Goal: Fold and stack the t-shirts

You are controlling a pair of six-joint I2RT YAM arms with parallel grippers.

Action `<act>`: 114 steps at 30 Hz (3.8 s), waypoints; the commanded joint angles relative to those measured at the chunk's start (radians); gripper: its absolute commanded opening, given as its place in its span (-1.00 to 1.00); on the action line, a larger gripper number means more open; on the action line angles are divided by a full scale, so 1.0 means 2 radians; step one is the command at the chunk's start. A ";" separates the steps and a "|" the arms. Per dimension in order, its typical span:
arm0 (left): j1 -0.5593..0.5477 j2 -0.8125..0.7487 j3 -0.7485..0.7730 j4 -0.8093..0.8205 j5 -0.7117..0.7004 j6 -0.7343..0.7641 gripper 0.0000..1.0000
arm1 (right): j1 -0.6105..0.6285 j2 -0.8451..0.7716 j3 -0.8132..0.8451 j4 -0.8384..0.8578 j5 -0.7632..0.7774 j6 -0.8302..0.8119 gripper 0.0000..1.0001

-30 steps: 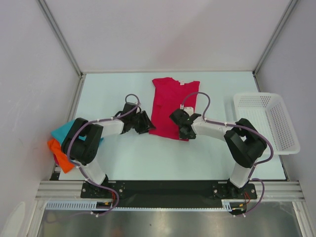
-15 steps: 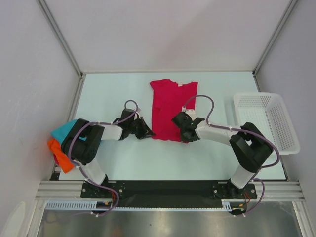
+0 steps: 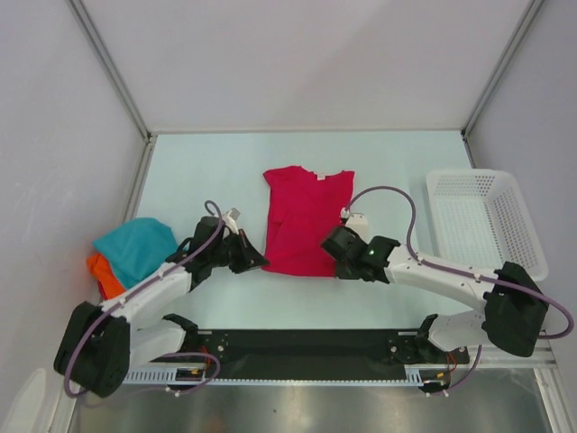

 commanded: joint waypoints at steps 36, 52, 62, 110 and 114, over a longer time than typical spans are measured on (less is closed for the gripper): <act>0.070 0.376 0.503 -0.175 -0.030 0.090 -0.77 | -0.230 0.388 0.501 -0.093 -0.050 -0.234 -0.29; 0.072 0.320 0.464 -0.176 -0.051 0.100 0.84 | -0.189 0.292 0.461 -0.071 -0.032 -0.226 0.04; 0.072 0.268 0.361 -0.136 -0.042 0.094 0.83 | -0.162 0.391 0.577 -0.094 -0.049 -0.231 0.04; 0.031 -0.060 0.077 -0.197 -0.086 0.048 0.82 | -0.260 0.579 0.748 -0.040 -0.129 -0.247 0.00; 0.030 -0.064 0.068 -0.191 -0.084 0.046 0.82 | -0.248 0.553 0.751 -0.044 -0.126 -0.246 -0.01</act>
